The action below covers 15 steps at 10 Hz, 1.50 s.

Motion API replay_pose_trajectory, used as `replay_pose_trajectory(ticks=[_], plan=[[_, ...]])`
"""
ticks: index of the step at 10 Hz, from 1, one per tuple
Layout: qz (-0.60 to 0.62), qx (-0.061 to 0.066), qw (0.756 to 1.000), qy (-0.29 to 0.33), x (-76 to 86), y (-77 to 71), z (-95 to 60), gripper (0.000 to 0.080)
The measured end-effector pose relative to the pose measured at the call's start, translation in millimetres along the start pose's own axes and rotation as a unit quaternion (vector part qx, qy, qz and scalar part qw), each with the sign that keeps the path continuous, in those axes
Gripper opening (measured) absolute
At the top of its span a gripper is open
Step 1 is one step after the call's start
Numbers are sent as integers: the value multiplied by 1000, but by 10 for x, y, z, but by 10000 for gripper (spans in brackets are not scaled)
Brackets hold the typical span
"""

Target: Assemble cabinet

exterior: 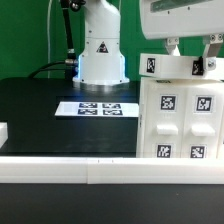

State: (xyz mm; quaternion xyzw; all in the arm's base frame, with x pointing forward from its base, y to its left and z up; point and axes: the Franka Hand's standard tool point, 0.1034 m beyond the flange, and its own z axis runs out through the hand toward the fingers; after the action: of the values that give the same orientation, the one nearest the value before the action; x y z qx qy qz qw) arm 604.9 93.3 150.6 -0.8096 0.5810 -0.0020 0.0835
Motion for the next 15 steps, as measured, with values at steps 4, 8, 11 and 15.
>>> replay_pose_trajectory(ticks=[4,8,11,15], plan=[[191,21,981,-4,-27,-48,3,561],[300,24,953,-14,-36,-65,-3,561],[357,25,934,-25,-45,-80,-9,561],[341,35,939,-40,-103,-64,-154,789]])
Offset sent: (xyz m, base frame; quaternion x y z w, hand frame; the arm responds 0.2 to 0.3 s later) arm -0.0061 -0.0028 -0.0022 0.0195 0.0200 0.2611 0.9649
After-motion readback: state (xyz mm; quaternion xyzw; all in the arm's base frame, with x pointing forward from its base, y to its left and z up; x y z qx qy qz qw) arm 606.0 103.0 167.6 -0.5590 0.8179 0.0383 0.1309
